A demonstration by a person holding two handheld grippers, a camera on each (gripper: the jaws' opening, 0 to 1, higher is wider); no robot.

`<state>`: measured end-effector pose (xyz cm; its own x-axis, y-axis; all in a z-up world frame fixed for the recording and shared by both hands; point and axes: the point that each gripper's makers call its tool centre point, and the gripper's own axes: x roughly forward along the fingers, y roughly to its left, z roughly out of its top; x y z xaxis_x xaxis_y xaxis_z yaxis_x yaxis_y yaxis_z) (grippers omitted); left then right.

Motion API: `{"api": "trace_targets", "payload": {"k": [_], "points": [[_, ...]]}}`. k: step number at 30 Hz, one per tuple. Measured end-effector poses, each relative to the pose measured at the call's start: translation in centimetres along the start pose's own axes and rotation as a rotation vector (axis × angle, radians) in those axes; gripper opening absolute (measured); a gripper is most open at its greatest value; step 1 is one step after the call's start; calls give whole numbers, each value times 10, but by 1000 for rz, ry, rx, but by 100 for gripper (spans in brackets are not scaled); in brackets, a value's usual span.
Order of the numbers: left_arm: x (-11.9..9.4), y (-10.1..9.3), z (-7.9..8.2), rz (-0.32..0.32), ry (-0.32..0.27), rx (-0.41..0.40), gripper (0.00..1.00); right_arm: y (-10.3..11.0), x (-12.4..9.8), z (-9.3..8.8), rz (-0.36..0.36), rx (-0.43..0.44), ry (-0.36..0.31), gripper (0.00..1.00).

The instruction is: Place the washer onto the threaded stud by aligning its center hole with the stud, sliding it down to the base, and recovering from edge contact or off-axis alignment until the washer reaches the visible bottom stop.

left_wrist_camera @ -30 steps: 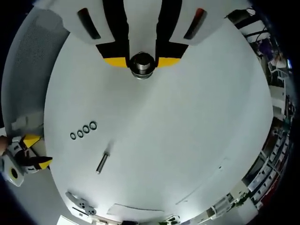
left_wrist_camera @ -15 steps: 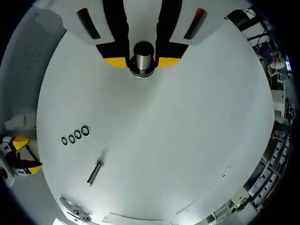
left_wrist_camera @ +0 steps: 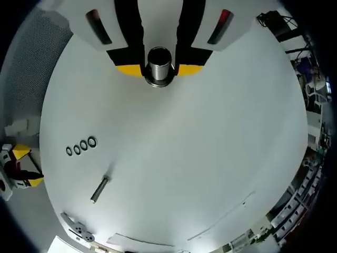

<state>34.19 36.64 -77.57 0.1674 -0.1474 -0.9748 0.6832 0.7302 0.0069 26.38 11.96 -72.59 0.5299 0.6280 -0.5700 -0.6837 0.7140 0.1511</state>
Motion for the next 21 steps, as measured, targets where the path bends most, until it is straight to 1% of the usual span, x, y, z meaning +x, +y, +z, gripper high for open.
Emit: {"api": "trace_targets", "payload": {"k": [2, 4, 5, 7, 12, 13, 14, 17, 19, 21], "points": [[-4, 4, 2, 35, -22, 3, 21, 0, 0, 0, -3, -6, 3, 38], [-7, 2, 8, 29, -75, -38, 25, 0, 0, -1, -2, -11, 7, 38], [-10, 2, 7, 24, -84, -54, 26, 0, 1, -1, -2, -13, 9, 38], [-15, 5, 3, 37, -80, -53, 26, 1, 1, -2, -3, -18, 13, 38], [-27, 10, -1, 61, -117, -68, 27, 1, 1, -4, -4, -20, 22, 38], [-29, 10, 0, 59, -133, -80, 27, 0, 1, -4, -4, -20, 24, 38], [-32, 10, 2, 51, -166, -93, 27, 0, 1, -4, -7, -25, 25, 38], [-39, 13, -1, 64, -194, -108, 28, 0, 1, -5, -7, -28, 29, 38], [-45, 14, -2, 79, -221, -116, 30, 0, 1, -5, -10, -33, 35, 38], [-50, 16, -1, 109, -261, -112, 32, 1, 1, -6, -10, -35, 36, 38]]}}
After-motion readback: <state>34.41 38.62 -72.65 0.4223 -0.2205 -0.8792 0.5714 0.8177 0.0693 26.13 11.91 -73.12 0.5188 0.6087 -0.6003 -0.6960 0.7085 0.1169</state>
